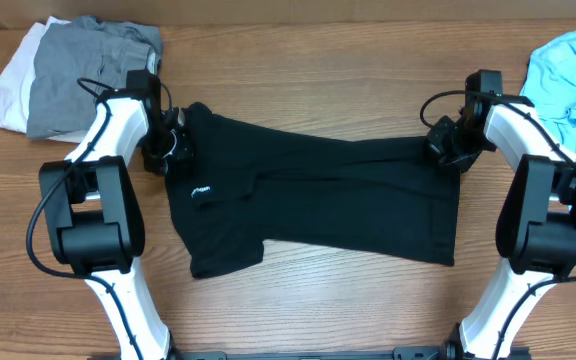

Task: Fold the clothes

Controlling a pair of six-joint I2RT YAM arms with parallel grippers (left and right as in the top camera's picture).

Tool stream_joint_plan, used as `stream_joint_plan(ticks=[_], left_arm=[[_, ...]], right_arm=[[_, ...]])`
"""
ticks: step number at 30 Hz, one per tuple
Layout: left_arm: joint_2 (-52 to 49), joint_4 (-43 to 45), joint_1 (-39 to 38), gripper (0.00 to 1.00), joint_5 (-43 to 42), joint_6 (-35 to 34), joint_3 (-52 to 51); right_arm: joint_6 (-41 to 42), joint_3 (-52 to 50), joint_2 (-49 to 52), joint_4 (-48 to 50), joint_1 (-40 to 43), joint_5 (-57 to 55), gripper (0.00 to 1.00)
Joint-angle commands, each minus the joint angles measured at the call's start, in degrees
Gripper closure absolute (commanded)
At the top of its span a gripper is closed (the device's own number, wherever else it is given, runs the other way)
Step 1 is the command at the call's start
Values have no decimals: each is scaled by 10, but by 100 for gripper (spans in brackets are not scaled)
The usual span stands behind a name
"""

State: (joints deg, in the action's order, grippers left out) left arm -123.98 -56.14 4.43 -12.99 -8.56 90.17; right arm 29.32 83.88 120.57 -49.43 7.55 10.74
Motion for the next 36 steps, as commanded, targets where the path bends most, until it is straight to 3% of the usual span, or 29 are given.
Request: stream_joint_plan(ticks=[1,10,12,14,15,16,17,19,22,28,33,36], left_arm=[[-20,-19,-3,87,43,13,43],[-18,-176,-35,91,33,13,263],[-18,-214,-38,73,33,13,318],[-18,-250,-40,43,34,13,373],[-18,-269,-40,28,39,12,402],[-18,-290,-40,0,48,3,429],[-18,-307,-40,0,52,-3,452],[-18,-340,-37,0,57,-9,491],[-18,-408,-36,0,62,-9,552],[49,-407,-40,0,35,-24,559],[166,-407,-47,0,30,-22,463],[295,-407,-48,0,64,-34,307]], right_arm=[[-9,43,23,-13,14,-40,96],[-10,311,5,-226,14,-42,96],[-10,373,-11,-276,14,-43,89],[-10,418,-27,-313,14,-43,76],[-11,436,-35,-329,14,-43,47],[-13,457,-45,-348,14,-45,16],[-19,475,-53,-364,14,-44,4],[-23,501,-64,-394,14,-44,0],[-24,527,-81,-443,14,-42,0],[-58,527,-140,-476,14,-26,1],[-97,506,-216,-476,14,49,1],[-97,438,-299,-476,14,48,0]])
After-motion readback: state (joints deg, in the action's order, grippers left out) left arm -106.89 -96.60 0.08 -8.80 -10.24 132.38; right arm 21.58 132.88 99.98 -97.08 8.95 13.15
